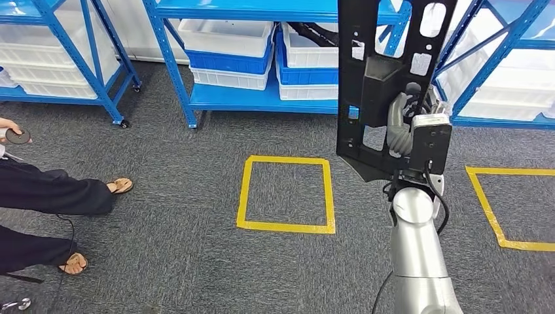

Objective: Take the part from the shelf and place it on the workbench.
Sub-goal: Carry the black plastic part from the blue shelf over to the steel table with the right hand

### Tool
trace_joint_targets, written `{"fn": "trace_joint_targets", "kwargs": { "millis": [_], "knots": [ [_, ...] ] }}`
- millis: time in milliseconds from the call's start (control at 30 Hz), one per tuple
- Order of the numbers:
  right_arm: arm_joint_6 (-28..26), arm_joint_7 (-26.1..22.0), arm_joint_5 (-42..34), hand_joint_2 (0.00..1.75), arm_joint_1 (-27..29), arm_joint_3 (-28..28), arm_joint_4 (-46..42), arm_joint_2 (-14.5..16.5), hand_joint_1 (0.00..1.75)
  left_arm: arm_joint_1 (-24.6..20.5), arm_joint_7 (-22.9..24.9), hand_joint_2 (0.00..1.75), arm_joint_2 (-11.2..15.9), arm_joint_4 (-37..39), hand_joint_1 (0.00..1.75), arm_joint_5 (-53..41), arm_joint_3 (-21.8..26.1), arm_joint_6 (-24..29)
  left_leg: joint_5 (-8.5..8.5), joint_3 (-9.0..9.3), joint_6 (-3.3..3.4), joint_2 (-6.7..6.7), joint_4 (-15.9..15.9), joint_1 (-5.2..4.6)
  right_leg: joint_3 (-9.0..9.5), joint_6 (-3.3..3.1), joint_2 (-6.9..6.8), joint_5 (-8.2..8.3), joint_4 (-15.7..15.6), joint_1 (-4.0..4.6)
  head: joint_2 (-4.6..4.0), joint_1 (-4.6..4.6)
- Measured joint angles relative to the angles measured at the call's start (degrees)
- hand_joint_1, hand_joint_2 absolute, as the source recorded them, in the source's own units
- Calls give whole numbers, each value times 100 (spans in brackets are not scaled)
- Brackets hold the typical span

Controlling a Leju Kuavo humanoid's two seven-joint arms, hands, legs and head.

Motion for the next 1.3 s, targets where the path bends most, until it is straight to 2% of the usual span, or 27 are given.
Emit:
{"fn": "trace_joint_targets", "kwargs": {
  "millis": [33,100,167,200,233,300,333,367,433,467,500,533,567,600,667,700,733,800,833,867,933,1000,1033,1067,1133,1200,1300],
  "knots": [
    [0,-1,-5,175,24,-8,5,-16,175,1,-8,175,13,0,0,0,2,3,78,-106,-13,8,6,-2,113,65,0,100,32,0,0,3],
    [2,-1,-4,175,39,-14,14,-30,175,1,-21,175,22,0,0,-5,5,8,228,-300,-59,22,28,-1,610,155,-1,304,-463,-18,0,4],
    [6,0,9,175,32,-16,15,-27,175,-1,-29,175,22,-1,0,-17,5,9,365,-424,-127,27,47,-13,1189,101,6,183,-1291,10,0,-6],
    [7,0,20,175,29,-20,16,-27,175,-3,-31,175,23,-2,0,-27,5,9,430,-447,-161,29,43,-19,1337,39,12,85,-1560,33,0,-10],
    [8,0,32,175,31,-26,19,-28,175,-2,-30,175,23,-2,0,-39,5,6,496,-457,-198,31,22,-20,1378,-27,17,46,-1682,70,0,-19],
    [9,1,50,175,35,-39,33,-37,175,2,-28,175,31,-2,0,-61,5,1,543,-483,-269,24,-7,4,1285,-150,5,145,-1674,53,0,-27],
    [9,1,53,175,36,-43,39,-40,175,5,-27,175,35,-2,0,-66,5,-2,401,-527,-300,17,69,20,1237,-218,-3,211,-1673,38,0,-37],
    [10,2,55,175,35,-47,44,-41,175,6,-29,175,38,-2,0,-67,5,-3,153,-591,-323,9,253,32,1177,-277,-9,287,-1678,17,0,-45],
    [24,3,62,175,34,-57,49,-42,175,3,-46,175,37,-2,0,-69,5,0,-466,-755,-358,0,948,42,1024,-348,-8,429,-1673,29,0,-60],
    [38,1,67,175,34,-62,54,-42,175,1,-51,175,38,-2,0,-83,4,8,-618,-815,-371,-1,1325,44,941,-357,-7,499,-1669,42,0,-62],
    [56,-1,74,175,34,-64,62,-42,175,-2,-45,175,42,-3,0,-101,0,18,-631,-826,-374,-3,1607,44,858,-357,-7,565,-1665,57,0,-61],
    [78,-3,81,175,34,-66,73,-42,175,-7,-28,175,51,-3,0,-120,-5,21,-524,-757,-364,-5,1711,44,781,-352,-6,624,-1662,69,0,-62],
    [92,-5,85,175,33,-66,84,-41,175,-16,-10,175,63,-4,0,-137,-10,12,-372,-593,-340,-11,1620,43,710,-342,-4,679,-1659,81,0,-62],
    [103,-5,89,175,30,-66,91,-41,175,-29,8,175,79,-5,0,-142,-14,-9,-265,-328,-299,-21,1335,36,657,-329,-3,727,-1655,89,-1,-63],
    [111,-5,94,175,17,-67,94,-40,175,-67,27,175,118,-14,0,-138,-16,-58,-354,299,-205,-41,510,5,592,-287,-9,803,-1650,108,-1,-57],
    [111,-8,97,175,4,-67,94,-40,175,-83,32,175,134,-20,0,-133,-16,-76,-459,505,-170,-46,196,-20,578,-255,-19,835,-1649,109,-1,-57],
    [111,-10,100,175,-6,-66,94,-40,175,-91,33,175,145,-25,0,-128,-16,-85,-542,606,-144,-46,11,-44,567,-215,-30,868,-1654,105,0,-56],
    [98,-13,130,175,-14,-65,95,-44,175,-85,33,175,149,-28,0,-125,-15,-89,-499,607,-92,-29,-105,-58,529,-138,-40,911,-1650,95,0,-60],
    [82,-10,163,175,-17,-65,95,-50,175,-78,33,175,149,-28,0,-125,-13,-89,-440,595,-50,-22,-145,-46,474,-123,-34,855,-1568,94,0,-52],
    [62,-6,211,175,-21,-64,95,-58,175,-73,34,175,149,-28,0,-125,-11,-87,-378,574,-14,-14,-182,-29,381,-128,-25,729,-1379,95,0,-43],
    [27,14,305,175,-27,-57,100,-82,175,-68,36,175,148,-28,0,-125,-8,-85,-281,489,19,-21,-204,-13,107,-152,-11,323,-672,75,0,-22],
    [10,39,372,175,-16,-47,111,-102,175,-52,40,175,143,-28,0,-125,-6,-84,-211,390,-1,-48,-197,-10,-63,-118,-10,52,-67,43,0,-19],
    [6,49,393,175,-10,-41,116,-105,175,-40,45,175,139,-28,0,-125,-5,-79,-181,346,-17,-71,-191,-6,-4,-74,-10,38,-47,26,0,-18],
    [2,56,412,175,-8,-36,118,-108,175,-30,51,175,137,-28,0,-125,-4,-74,-155,310,-37,-102,-181,0,175,-20,-5,104,-264,2,0,-19],
    [-4,73,437,175,-16,-27,119,-115,175,-20,66,175,133,-28,0,-125,-2,-60,-129,249,-89,-164,-132,4,710,70,68,300,-1084,-48,0,-14],
    [-10,88,451,175,-23,-9,115,-120,175,-23,84,175,134,-28,0,-127,-1,-49,-108,177,-159,-223,-71,-6,1002,55,155,388,-1600,-57,-1,-18],
    [-14,99,461,175,-16,15,107,-126,175,-10,112,175,138,-26,0,-138,-1,-43,-65,97,-272,-282,-42,10,987,-56,112,421,-1626,-37,0,-19]
  ]
}}
